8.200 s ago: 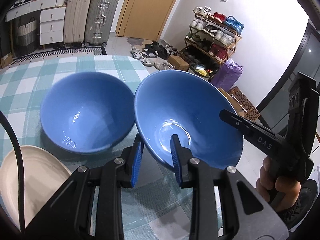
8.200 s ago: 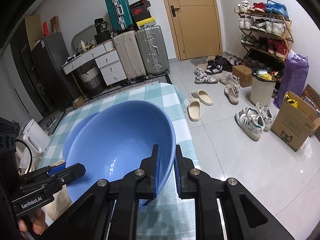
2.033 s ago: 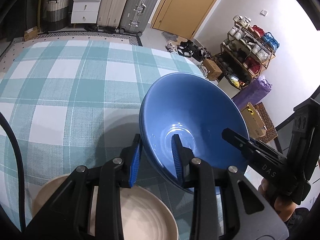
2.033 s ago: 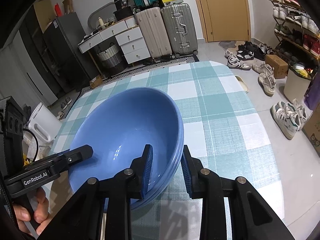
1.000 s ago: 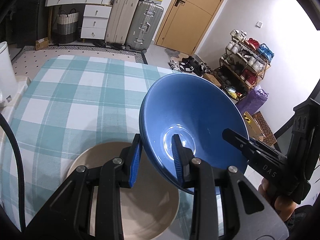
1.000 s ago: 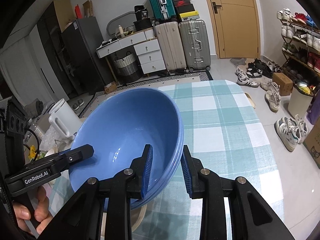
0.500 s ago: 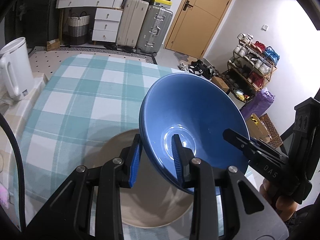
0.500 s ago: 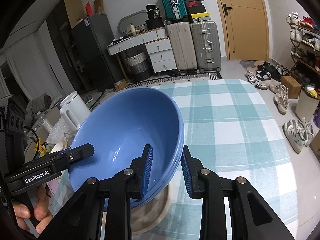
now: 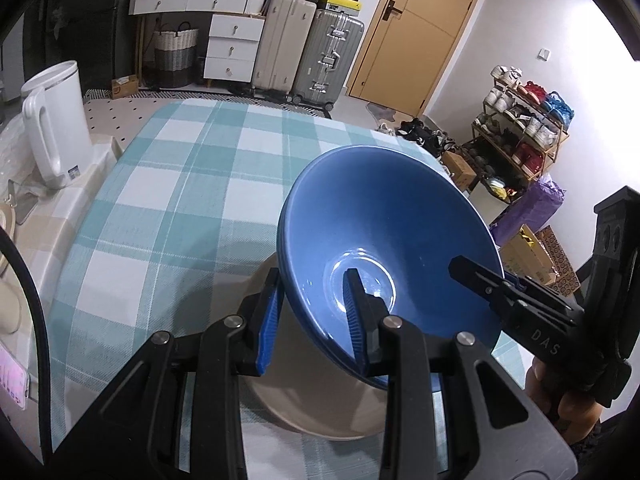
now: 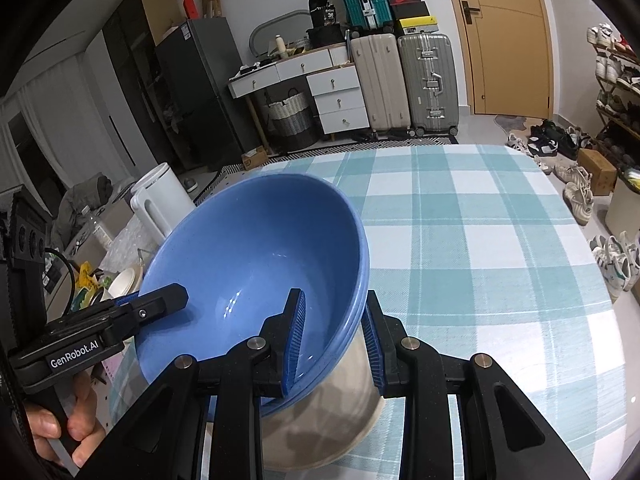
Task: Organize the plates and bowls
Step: 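Lift the bowl stack with both tools and carry it over the cream plates, then lower the bowl stack onto the cream plates and open both tools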
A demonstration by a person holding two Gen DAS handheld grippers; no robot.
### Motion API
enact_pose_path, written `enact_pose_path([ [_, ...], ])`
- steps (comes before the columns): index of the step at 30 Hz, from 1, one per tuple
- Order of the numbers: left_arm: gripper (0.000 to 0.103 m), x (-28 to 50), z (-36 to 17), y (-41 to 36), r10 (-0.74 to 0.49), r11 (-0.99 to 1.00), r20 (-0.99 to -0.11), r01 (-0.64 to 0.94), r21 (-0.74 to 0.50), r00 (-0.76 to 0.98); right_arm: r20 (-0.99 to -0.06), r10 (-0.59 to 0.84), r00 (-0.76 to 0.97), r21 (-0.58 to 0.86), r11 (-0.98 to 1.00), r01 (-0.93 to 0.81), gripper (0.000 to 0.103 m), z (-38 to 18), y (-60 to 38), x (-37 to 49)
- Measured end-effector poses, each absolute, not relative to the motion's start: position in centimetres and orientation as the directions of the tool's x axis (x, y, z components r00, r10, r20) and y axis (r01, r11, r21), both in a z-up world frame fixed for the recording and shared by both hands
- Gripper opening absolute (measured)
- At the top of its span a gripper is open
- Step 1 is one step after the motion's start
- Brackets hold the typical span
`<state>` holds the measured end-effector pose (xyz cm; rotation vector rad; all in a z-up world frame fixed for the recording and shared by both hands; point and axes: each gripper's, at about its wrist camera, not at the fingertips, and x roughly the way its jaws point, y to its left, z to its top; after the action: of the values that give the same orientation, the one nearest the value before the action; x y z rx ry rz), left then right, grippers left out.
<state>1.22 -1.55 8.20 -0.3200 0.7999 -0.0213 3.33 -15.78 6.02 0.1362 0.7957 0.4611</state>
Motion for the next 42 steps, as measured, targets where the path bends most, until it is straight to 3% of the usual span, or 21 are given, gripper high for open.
enact_pose_path([
  [36, 0.027, 3.9, 4.7, -0.5, -0.134, 0.955, -0.693, -0.093, -0.281, 0.708, -0.675, 0.431, 0.599, 0.258, 0.898, -0.356, 0.029, 3.9, -14.3, 4.4],
  [42, 0.045, 3.9, 4.6, -0.7, -0.114, 0.965, -0.703, -0.089, -0.246, 0.702, -0.684, 0.441, 0.581, 0.274, 0.893, -0.357, 0.030, 3.6, -14.7, 4.9],
])
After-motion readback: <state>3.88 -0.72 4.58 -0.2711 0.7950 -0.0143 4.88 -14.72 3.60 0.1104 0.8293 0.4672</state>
